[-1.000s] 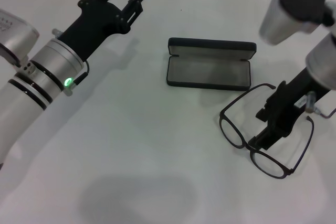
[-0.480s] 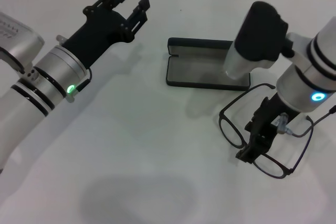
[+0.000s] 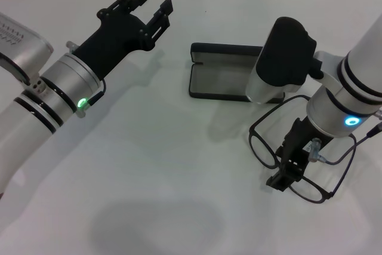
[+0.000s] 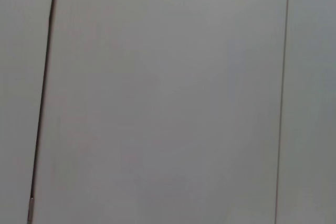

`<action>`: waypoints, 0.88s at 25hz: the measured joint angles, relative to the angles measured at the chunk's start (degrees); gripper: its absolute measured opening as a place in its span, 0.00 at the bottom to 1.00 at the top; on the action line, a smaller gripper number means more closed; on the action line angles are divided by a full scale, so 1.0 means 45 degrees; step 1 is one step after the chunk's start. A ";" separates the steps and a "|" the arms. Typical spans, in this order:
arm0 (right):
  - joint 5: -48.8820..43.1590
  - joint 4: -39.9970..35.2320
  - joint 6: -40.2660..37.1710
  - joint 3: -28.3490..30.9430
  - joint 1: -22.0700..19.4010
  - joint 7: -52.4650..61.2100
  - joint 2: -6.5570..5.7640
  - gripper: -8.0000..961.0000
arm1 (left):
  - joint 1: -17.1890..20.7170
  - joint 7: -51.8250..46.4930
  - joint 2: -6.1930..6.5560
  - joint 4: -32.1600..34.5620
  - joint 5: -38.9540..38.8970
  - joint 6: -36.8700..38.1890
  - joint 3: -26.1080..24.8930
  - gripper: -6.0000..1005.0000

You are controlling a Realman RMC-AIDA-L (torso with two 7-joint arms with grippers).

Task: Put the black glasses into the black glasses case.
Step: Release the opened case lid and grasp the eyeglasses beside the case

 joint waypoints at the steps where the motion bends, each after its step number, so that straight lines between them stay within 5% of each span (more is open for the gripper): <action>1: -0.0001 0.0001 0.0006 -0.0008 0.0000 0.0002 0.0000 0.64 | -0.0001 0.0002 0.0000 -0.0001 -0.0002 0.0000 0.0000 0.56; 7: -0.0005 0.0164 0.0250 -0.0144 0.0021 -0.0044 -0.0012 0.62 | -0.0036 0.0007 0.0001 -0.0008 -0.0007 0.0000 0.0000 0.56; 9: -0.0006 0.0168 0.0292 -0.0173 0.0043 -0.0059 -0.0017 0.49 | -0.0037 0.0008 0.0000 -0.0011 -0.0006 0.0000 0.0000 0.56; 22: -0.0014 0.0461 0.0552 -0.0440 0.0121 -0.0096 -0.0002 0.39 | -0.0052 0.0225 0.0000 -0.0011 -0.0068 -0.0092 -0.0001 0.56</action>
